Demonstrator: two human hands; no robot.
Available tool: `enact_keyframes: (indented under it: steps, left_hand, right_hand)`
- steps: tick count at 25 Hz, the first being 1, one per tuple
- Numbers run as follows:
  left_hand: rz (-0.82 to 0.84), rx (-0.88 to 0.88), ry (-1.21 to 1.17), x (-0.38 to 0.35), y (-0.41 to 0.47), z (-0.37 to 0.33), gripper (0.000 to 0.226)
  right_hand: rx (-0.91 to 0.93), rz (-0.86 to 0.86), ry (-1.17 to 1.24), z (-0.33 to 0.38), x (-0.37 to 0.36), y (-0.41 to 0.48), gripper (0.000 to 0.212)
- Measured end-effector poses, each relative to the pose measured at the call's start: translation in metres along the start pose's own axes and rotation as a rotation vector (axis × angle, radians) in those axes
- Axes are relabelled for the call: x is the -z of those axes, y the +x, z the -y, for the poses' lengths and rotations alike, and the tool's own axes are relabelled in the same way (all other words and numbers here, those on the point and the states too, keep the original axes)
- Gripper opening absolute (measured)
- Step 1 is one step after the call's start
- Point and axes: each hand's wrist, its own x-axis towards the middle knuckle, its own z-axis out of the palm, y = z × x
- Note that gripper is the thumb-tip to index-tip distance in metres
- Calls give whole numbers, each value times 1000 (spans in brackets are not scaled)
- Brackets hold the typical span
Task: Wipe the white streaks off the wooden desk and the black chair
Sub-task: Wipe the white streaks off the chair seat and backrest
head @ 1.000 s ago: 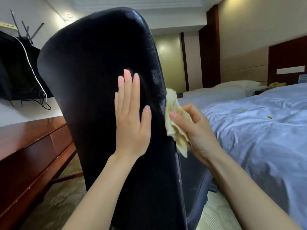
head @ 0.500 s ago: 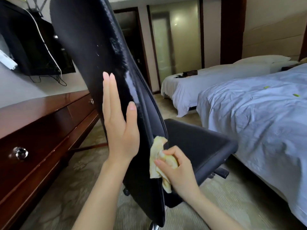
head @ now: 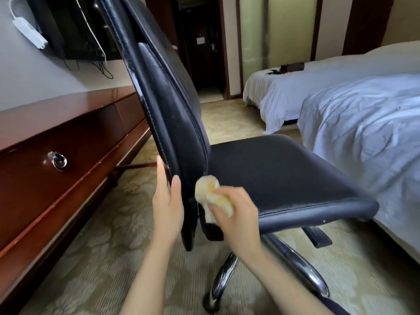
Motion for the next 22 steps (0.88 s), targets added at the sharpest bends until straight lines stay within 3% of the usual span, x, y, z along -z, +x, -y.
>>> enact_keyframes:
  steps: [6, 10, 12, 15, 17, 19, 22]
  left_hand:
    - [0, 28, -15, 14, 15, 9, 50]
    - [-8, 42, -36, 19, 21, 18, 48]
    - [-14, 73, -43, 18, 24, 21, 47]
    - [-33, 115, -74, 16, 30, 27, 48]
    - [-46, 104, -86, 15, 34, 32, 47]
    - [-58, 104, -87, 16, 36, 36, 47]
    - [-76, 103, -85, 19, 31, 41, 45]
  right_hand:
    - [383, -40, -206, 44, -36, 90, 33]
    - [584, -101, -341, 14, -75, 85, 42]
    - [581, -99, -351, -7, -84, 67, 46]
    - [521, 36, -456, -33, -87, 43, 56]
    - [517, 239, -657, -59, -86, 27, 58]
    - [461, 461, -694, -85, -81, 9, 54]
    - [432, 421, -583, -86, -73, -1, 53]
